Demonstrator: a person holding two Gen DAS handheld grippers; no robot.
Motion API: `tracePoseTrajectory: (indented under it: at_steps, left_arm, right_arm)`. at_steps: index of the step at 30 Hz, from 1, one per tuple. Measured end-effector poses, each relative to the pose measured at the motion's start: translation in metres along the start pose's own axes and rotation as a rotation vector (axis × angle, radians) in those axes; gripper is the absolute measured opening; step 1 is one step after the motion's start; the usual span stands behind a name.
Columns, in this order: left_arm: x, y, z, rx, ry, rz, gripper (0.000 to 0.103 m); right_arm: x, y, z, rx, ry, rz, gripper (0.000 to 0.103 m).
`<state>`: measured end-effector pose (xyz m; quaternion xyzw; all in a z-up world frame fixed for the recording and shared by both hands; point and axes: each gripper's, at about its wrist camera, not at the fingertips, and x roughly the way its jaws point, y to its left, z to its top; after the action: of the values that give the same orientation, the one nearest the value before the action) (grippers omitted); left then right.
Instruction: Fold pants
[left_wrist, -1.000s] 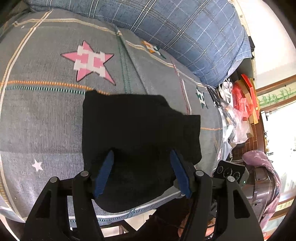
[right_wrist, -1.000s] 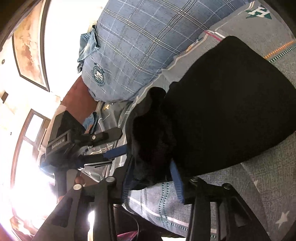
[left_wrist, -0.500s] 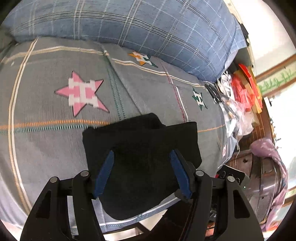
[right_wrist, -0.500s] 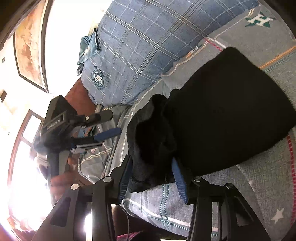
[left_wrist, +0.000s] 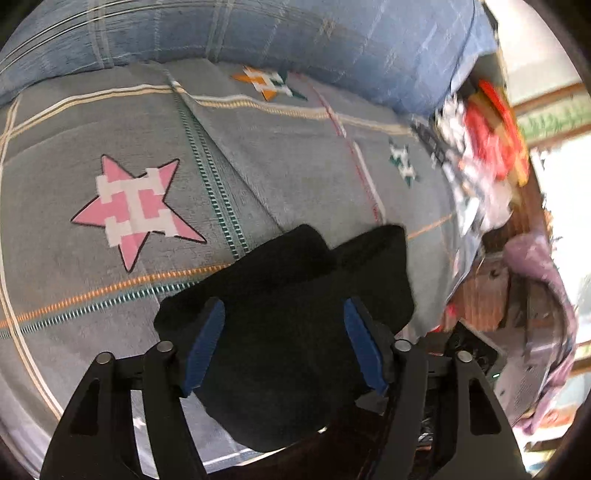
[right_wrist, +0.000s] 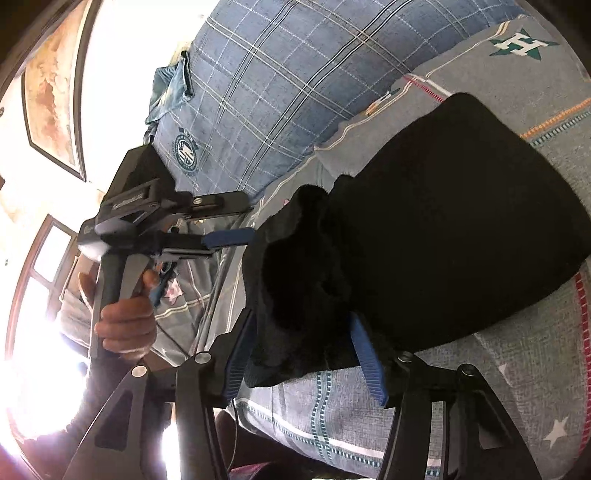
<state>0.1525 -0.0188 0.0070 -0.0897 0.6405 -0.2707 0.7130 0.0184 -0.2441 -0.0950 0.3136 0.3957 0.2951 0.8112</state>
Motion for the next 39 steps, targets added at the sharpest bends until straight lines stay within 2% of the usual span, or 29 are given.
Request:
tracePoseTrajectory:
  at_steps: [3,7,9,11,12,13,14,16,20,24,28,32,36,38,39]
  left_arm:
    - [0.009,-0.007,0.003,0.08,0.045,0.073,0.067]
    - [0.02,-0.017,0.001,0.189,0.085,0.083,0.067]
    - [0.023,-0.022,-0.004,0.246,0.088,0.065,0.067]
    - [0.018,-0.024,-0.011,0.283,0.04,0.069,0.065]
    - [0.015,-0.023,-0.014,0.293,0.018,0.066,0.05]
    - [0.012,-0.022,-0.018,0.292,0.005,0.066,0.036]
    - [0.006,-0.018,-0.022,0.271,-0.018,0.056,0.036]
    - [-0.004,-0.014,-0.022,0.24,-0.052,0.021,0.027]
    - [-0.031,-0.017,-0.033,0.208,-0.129,-0.052,0.027]
    - [-0.042,-0.037,-0.027,0.186,-0.171,-0.111,0.027]
    - [-0.031,-0.075,-0.011,0.216,-0.172,-0.13,0.027]
    - [0.008,-0.109,0.007,0.243,-0.121,-0.107,0.027]
    - [0.069,-0.125,0.019,0.209,-0.019,-0.001,0.027]
    - [0.088,-0.129,0.021,0.209,-0.009,0.081,0.03]
    - [0.088,-0.13,0.019,0.213,-0.019,0.093,0.033]
  right_arm:
    - [-0.001,-0.001,-0.002,-0.011,-0.001,0.001,0.055]
    - [0.002,-0.002,-0.003,-0.002,-0.02,0.003,0.055]
    - [0.004,0.0,-0.007,-0.027,-0.038,0.007,0.056]
    - [0.007,0.006,-0.009,-0.081,-0.047,-0.014,0.043]
    - [0.009,0.008,-0.009,-0.097,-0.047,-0.023,0.019]
    - [0.011,0.008,-0.009,-0.099,-0.037,-0.023,0.013]
    - [0.01,0.007,-0.007,-0.084,-0.041,-0.013,0.013]
    - [0.004,0.008,-0.003,-0.057,-0.06,0.031,0.012]
    - [-0.012,0.017,0.0,-0.061,-0.087,0.089,0.011]
    - [-0.038,0.013,0.007,-0.024,-0.142,0.138,0.011]
    - [-0.067,0.001,0.015,0.009,-0.222,0.134,0.011]
    - [-0.094,-0.031,0.019,0.057,-0.292,0.07,0.011]
    - [-0.09,-0.067,0.012,0.107,-0.267,-0.051,0.011]
    - [-0.086,-0.081,0.007,0.148,-0.264,-0.03,0.012]
    - [-0.085,-0.081,0.007,0.157,-0.268,-0.017,0.014]
